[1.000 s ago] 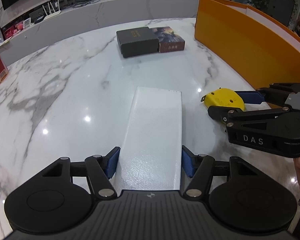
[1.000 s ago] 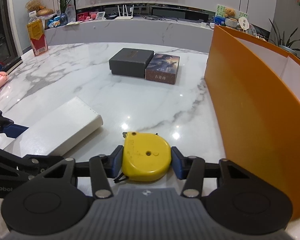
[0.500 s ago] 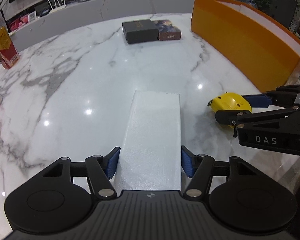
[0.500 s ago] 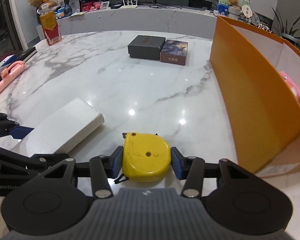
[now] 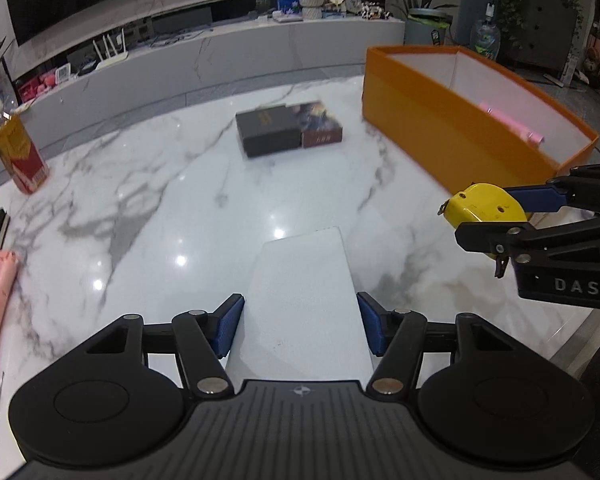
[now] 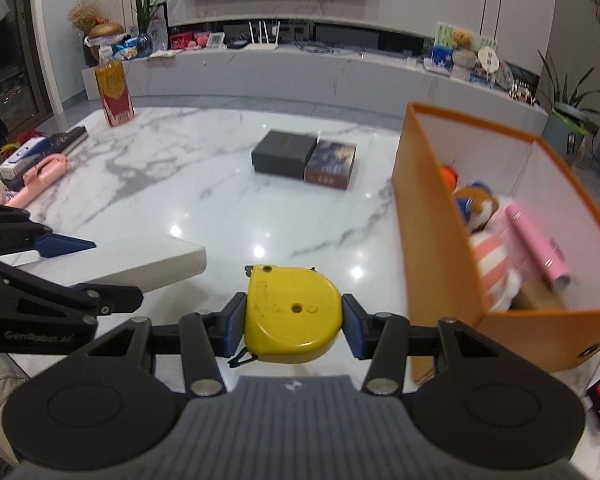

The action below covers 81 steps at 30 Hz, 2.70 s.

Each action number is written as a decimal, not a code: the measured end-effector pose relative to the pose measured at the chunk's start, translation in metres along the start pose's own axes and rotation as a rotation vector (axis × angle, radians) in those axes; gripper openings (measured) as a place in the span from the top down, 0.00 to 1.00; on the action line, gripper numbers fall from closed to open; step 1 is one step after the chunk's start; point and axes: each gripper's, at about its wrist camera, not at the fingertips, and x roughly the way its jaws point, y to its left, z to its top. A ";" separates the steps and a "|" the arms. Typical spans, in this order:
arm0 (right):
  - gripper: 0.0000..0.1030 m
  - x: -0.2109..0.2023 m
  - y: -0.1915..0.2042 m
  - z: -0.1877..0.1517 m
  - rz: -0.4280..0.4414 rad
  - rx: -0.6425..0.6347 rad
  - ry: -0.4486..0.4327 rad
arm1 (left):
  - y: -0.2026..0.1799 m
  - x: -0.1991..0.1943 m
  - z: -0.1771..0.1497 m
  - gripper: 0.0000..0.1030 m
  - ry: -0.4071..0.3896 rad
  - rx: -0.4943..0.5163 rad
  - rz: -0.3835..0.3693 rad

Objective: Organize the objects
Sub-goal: 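Carry the white box and tape measure over the shoebox with both tools, then lower both items into the shoebox and open both tools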

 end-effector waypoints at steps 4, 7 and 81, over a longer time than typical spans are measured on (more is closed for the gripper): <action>0.50 -0.021 -0.011 0.012 0.005 -0.001 -0.035 | -0.008 -0.009 0.019 0.32 -0.035 0.028 -0.004; 0.50 -0.037 -0.021 0.021 -0.001 -0.001 -0.063 | -0.016 -0.016 0.036 0.32 -0.066 0.044 -0.016; 0.50 0.096 -0.223 0.074 -0.256 -0.005 0.123 | -0.183 0.139 0.195 0.31 -0.065 0.239 -0.132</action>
